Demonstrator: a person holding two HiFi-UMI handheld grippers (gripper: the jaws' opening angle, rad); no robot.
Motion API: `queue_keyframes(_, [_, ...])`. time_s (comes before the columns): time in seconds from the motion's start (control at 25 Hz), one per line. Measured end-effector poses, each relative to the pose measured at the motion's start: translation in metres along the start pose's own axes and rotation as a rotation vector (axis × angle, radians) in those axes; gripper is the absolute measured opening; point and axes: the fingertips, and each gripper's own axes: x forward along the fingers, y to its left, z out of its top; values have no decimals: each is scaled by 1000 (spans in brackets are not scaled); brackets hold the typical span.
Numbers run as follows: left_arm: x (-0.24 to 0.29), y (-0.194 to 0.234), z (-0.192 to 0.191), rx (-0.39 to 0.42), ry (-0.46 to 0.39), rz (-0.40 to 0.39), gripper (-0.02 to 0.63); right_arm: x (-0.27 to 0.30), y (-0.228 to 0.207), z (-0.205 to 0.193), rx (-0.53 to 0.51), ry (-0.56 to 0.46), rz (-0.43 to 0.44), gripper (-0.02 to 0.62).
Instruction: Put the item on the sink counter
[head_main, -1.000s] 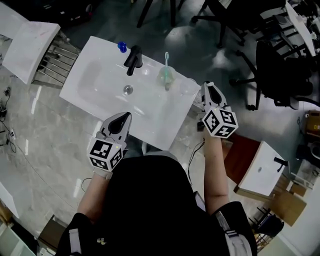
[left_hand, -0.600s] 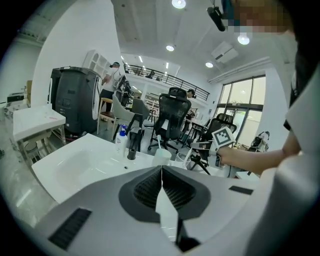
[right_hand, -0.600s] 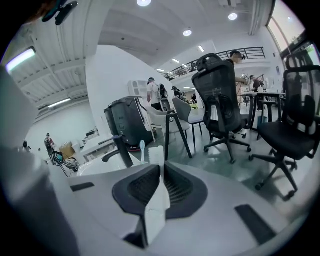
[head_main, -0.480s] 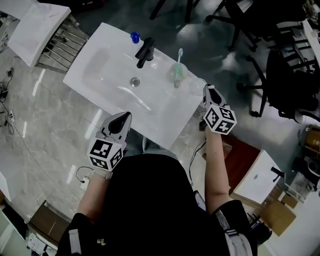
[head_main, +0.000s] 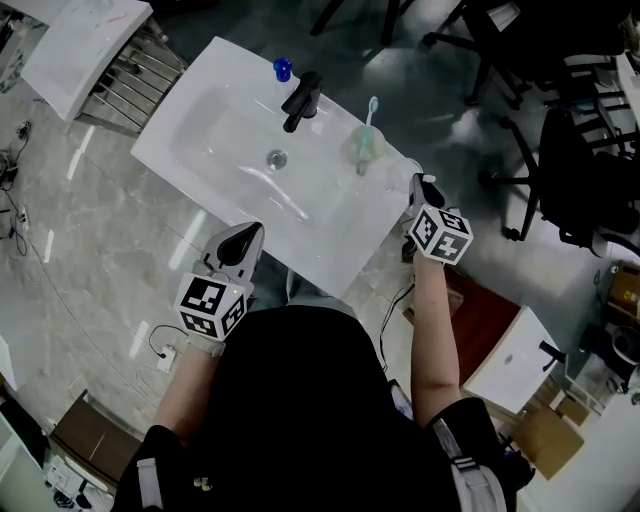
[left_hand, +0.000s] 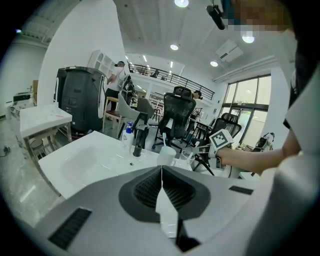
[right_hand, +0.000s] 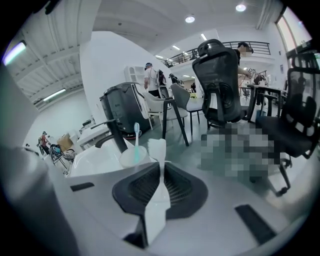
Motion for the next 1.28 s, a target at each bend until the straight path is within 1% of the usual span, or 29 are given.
queue_keyframes(0.4, [1,2,0,12,11,-7,23,16,-4,11,-2,-6,-14,46])
queue_keyframes(0.8, [1,6,0,7,15,-3,23,27,-12,16,11,18,-33,47])
queue_keyframes(1.28, [2,5,-1,9,20,-5,23,27,-14,14,31,21,-17,49])
